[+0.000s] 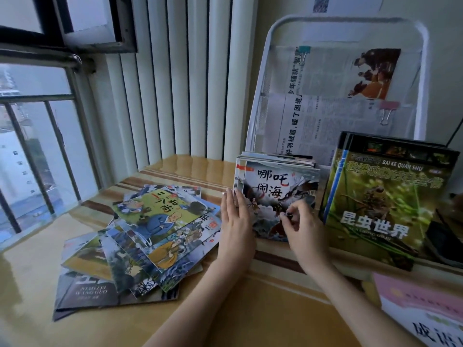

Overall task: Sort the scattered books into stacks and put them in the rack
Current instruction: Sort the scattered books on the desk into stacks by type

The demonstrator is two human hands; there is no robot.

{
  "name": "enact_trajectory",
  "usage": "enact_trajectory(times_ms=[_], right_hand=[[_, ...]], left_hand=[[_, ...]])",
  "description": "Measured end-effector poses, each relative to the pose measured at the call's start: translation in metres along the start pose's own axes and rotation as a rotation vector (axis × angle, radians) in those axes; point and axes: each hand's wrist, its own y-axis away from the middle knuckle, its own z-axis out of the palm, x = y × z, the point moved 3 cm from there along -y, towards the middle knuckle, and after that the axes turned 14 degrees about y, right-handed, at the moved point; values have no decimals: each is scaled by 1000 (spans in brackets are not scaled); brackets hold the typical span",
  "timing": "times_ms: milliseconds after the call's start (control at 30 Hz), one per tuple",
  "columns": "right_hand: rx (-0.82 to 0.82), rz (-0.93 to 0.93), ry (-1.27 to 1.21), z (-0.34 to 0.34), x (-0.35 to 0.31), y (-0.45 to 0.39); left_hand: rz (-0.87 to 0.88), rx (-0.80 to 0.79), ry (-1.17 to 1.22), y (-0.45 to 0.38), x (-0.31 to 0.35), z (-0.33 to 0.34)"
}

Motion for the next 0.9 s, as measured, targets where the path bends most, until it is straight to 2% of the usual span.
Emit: enact_trajectory(times_ms=[100, 167, 200, 267, 333, 400, 500, 633, 733, 900], right_hand=[[-216, -17, -209, -8, -17, 5], [-505, 117, -425, -12, -39, 14], [-681, 232, -536, -12, -51, 21], [-1019, 427, -666, -13, -79, 38], [-1179, 500, -704, -12, -106, 50], [-1184, 541, -733, -4, -126, 53], [-1131, 637, -807, 11, -142, 51], [-966, 760, -965, 34, -144, 55], [-899, 772, -997, 44, -143, 65], [-762, 646, -822, 41, -141, 76]], left_hand=[[-9, 191, 20, 2, -5, -50], [-50, 283, -111, -7, -33, -88], [-111, 272, -182, -13, -52, -107], [-274, 134, -277, -22, -99, -134], [-411, -44, -322, -19, -137, -147], [-451, -132, -352, -15, -154, -152], [-375, -163, -326, -7, -147, -153], [-321, -185, -237, 13, -131, -156], [-326, -170, -207, 34, -122, -159], [-342, -168, -111, 64, -108, -163]])
